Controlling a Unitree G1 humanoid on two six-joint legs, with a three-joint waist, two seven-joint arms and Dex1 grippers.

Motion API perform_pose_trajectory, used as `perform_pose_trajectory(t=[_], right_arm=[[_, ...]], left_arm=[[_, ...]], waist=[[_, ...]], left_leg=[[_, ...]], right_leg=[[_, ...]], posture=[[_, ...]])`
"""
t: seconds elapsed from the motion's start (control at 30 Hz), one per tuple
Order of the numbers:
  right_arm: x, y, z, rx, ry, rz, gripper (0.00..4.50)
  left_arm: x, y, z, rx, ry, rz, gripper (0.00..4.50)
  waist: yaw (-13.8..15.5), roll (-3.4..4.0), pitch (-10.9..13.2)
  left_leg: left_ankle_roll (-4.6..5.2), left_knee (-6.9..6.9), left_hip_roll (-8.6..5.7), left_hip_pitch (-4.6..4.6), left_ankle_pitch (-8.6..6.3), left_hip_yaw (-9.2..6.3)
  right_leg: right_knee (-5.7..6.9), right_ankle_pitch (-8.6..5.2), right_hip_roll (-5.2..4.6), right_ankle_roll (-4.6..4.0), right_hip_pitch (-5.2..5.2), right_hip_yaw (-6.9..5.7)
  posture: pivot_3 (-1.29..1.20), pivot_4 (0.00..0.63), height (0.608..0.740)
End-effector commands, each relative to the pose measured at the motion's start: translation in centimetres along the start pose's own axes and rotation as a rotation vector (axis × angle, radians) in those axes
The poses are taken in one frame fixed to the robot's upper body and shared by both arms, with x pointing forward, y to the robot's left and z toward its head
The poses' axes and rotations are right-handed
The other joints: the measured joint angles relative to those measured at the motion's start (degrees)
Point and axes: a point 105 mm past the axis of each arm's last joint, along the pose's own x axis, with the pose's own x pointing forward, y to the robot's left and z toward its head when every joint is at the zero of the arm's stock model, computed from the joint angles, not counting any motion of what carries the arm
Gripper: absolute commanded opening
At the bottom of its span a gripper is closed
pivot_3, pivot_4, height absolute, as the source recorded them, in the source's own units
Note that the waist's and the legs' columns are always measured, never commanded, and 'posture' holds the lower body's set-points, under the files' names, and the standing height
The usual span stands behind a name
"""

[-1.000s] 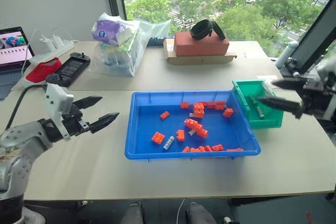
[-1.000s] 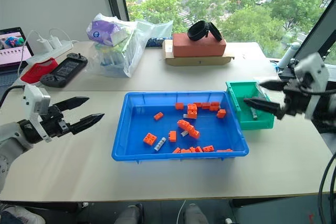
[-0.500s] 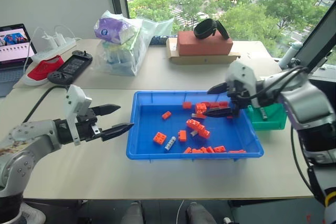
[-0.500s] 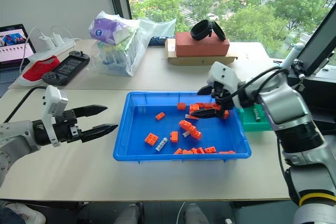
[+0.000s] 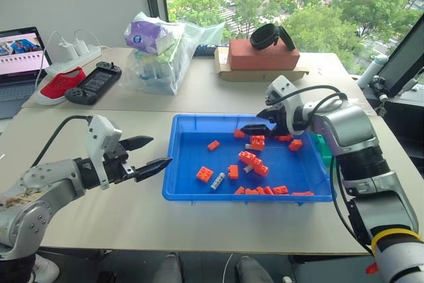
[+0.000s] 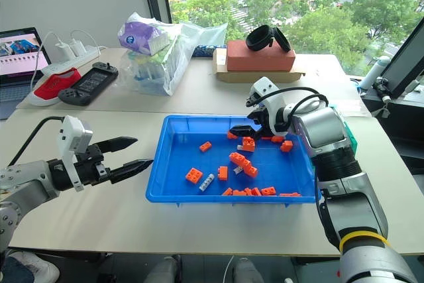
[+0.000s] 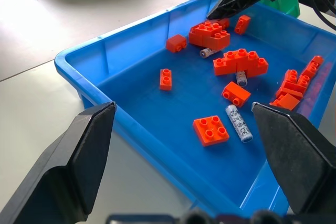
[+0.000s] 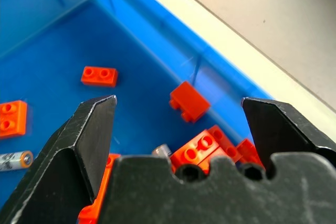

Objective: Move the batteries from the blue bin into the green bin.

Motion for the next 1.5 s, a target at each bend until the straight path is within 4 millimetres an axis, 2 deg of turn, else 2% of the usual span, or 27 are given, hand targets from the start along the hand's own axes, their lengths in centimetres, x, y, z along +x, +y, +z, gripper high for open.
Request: perform_pose_trajectory(t=[0.03, 0.17, 0.37, 0.67, 0.87, 0.97, 1.2, 1.4, 1.5], right_arm=[[-1.4, 0.7, 1.5, -0.003, -0.039, -0.022, 4.46], [-1.9, 0.8, 2.3, 0.091, -0.04, -0.052, 4.46], [-0.8, -0.6, 0.7, 0.227, 0.116, -0.223, 4.46], [0.5, -0.2, 0.0, 0.369, 0.15, -0.253, 4.46], [1.5, -0.5, -1.4, 0.403, 0.175, -0.296, 4.46], [2.0, -0.6, -2.1, 0.429, 0.182, -0.308, 3.77], [1.1, -1.0, -1.3, 0.459, 0.139, -0.329, 1.47], [-1.1, -1.9, -0.3, 0.48, 0.107, -0.353, 1.41], [-3.2, -2.4, -0.3, 0.423, 0.11, -0.355, 1.41]], left_arm=[[-0.1, 0.2, 1.3, 0.042, -0.031, 0.01, 4.5], [0.1, 0.3, 1.3, 0.045, -0.03, 0.007, 4.5], [0.4, 0.4, 1.9, 0.076, -0.063, -0.005, 4.5], [0.3, 0.5, 2.1, 0.095, -0.063, -0.005, 4.5], [0.3, 0.3, 2.3, 0.1, -0.063, -0.013, 4.5], [0.4, 0.2, 2.3, 0.102, -0.064, -0.018, 4.5], [0.6, 0.1, 2.4, 0.105, -0.06, -0.032, 4.5], [0.6, 0.6, 2.5, 0.108, -0.057, -0.04, 4.5], [1.1, 0.5, 2.7, 0.108, -0.063, -0.061, 4.5]], waist=[[-0.12, 0.0, 0.0], [-0.41, 0.0, 0.0], [-0.71, -0.01, 0.0], [-0.81, 0.0, 0.0], [-0.83, 0.0, 0.0], [-0.91, 0.0, 0.0], [-0.89, 0.0, 0.0], [-0.82, 0.0, 0.0], [-0.8, 0.0, 0.0]], left_leg=[[0.0, 0.0, 0.0, 0.0, 0.0, 0.0], [0.0, 0.01, 0.0, 0.01, 0.0, -0.03], [0.0, 0.01, 0.0, 0.0, 0.0, -0.05], [0.0, -0.01, 0.0, -0.08, 0.0, -0.1], [0.0, -0.01, 0.0, -0.09, 0.0, -0.12], [0.0, -0.01, 0.0, -0.09, 0.0, -0.12], [0.0, 0.0, 0.0, -0.1, 0.0, -0.15], [0.0, 0.0, -0.01, -0.11, 0.01, -0.15], [0.0, -0.01, -0.01, -0.13, 0.0, -0.15]], right_leg=[[0.0, 0.0, 0.0, 0.0, 0.0, 0.0], [0.03, 0.0, 0.01, 0.0, 0.0, -0.01], [0.04, 0.0, 0.01, 0.0, 0.0, -0.04], [0.03, 0.0, 0.01, 0.0, -0.05, -0.09], [0.03, 0.0, 0.02, 0.0, -0.04, -0.11], [0.04, 0.0, 0.02, 0.0, -0.05, -0.11], [0.03, 0.0, 0.02, 0.0, -0.04, -0.14], [0.03, 0.0, 0.02, 0.0, -0.05, -0.14], [0.0, 0.0, 0.01, 0.0, -0.05, -0.15]], posture=[[0.0, 0.15, 0.74], [0.0, 0.15, 0.74], [0.0, 0.15, 0.74], [0.0, 0.15, 0.74], [0.0, 0.15, 0.74], [0.0, 0.15, 0.74], [0.0, 0.15, 0.74], [0.0, 0.15, 0.74], [0.0, 0.15, 0.74]])
